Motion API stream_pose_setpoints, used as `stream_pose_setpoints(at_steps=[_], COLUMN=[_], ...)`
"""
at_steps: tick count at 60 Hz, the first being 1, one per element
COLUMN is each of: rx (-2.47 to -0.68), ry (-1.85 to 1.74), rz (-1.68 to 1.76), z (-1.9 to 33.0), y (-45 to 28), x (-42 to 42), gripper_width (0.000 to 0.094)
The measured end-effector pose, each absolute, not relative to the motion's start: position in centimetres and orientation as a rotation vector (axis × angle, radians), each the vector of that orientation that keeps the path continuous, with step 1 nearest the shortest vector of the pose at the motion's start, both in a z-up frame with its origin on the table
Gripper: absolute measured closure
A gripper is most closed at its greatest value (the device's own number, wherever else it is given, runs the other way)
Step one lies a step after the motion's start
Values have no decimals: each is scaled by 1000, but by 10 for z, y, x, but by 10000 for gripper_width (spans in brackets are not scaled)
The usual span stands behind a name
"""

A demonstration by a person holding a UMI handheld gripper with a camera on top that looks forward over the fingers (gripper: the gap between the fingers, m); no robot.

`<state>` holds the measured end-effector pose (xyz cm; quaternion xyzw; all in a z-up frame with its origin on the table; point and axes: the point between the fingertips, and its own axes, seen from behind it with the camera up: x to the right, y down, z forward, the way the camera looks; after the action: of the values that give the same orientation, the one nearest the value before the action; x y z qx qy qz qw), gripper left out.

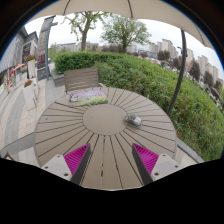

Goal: Arrange mouse

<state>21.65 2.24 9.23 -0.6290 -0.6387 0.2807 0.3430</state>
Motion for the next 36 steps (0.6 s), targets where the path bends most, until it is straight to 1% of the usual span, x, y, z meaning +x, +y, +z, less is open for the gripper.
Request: stream_pose_setpoints(at_steps=[10,16,23,36], rx=[-1695,-1699,-1681,-1639], ry=[-1561,-1539,-1528,-1545], rz=[690,684,719,755], z=[80,72,64,36], y=[92,117,132,144], x=[203,192,172,124], gripper_width=[84,82,84,76])
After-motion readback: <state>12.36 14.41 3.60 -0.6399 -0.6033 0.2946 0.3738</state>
